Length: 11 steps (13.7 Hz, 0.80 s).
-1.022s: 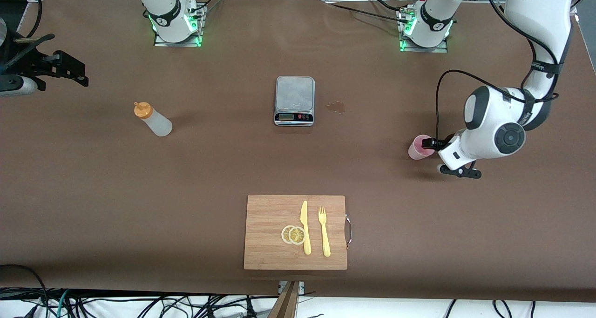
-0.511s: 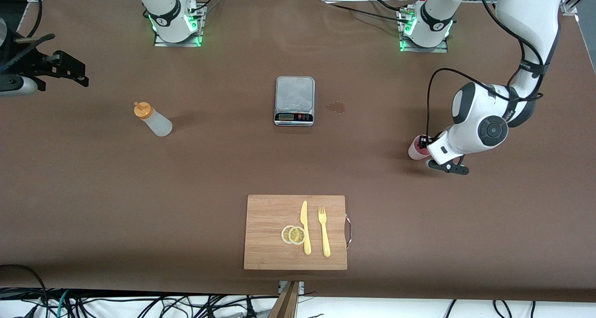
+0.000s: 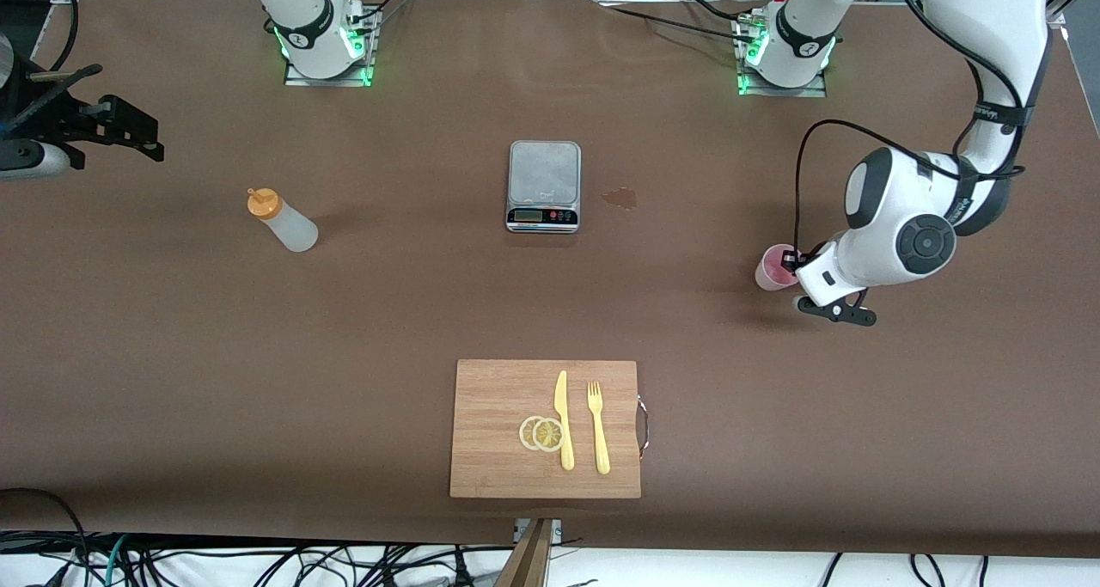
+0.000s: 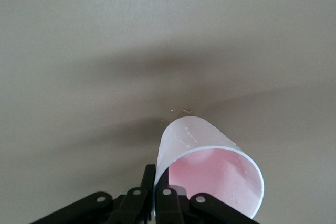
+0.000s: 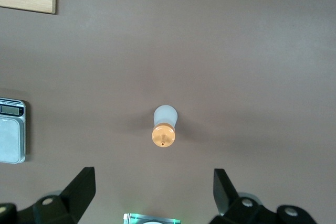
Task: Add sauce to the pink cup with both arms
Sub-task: 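Carry the pink cup with the left gripper onto the scale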
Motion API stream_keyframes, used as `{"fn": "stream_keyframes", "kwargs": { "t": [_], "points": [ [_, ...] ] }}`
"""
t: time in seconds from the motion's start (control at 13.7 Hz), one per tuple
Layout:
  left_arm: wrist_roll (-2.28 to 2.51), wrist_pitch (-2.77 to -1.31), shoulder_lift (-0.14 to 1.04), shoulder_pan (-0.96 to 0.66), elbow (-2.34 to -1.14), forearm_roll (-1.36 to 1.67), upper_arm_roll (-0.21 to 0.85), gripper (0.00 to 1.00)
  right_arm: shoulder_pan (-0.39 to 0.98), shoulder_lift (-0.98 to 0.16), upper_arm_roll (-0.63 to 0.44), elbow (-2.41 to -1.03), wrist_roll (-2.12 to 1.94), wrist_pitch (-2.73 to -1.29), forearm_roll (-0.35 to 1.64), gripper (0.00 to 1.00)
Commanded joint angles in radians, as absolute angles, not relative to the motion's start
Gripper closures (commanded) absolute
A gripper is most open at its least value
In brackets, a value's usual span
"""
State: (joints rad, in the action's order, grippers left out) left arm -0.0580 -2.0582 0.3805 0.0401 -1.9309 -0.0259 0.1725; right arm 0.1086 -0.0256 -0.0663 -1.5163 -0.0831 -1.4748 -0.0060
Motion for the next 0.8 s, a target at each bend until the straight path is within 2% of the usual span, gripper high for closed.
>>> {"fn": "stream_keyframes", "kwargs": {
  "t": [0.0,0.22,0.51,0.73],
  "points": [
    [-0.058,-1.930,0.374,0.025,-1.812,-0.028,0.234,1.00,0.103,-0.031,-0.064,-1.509,-0.080,-1.496,0.006,0.01],
    [0.053,-1.901,0.373,0.020,-1.801,0.075,0.369,1.00,0.109,-0.031,-0.061,-1.500,-0.069,-1.503,0.005,0.01],
    [0.459,-1.907,0.370,0.012,-1.799,0.066,0.618,1.00,0.107,-0.031,-0.063,-1.500,-0.080,-1.499,0.003,0.01],
    [0.676,-1.937,0.377,-0.105,-1.802,0.064,0.646,1.00,0.107,-0.029,-0.063,-1.500,-0.080,-1.493,0.006,0.01]
  ]
}}
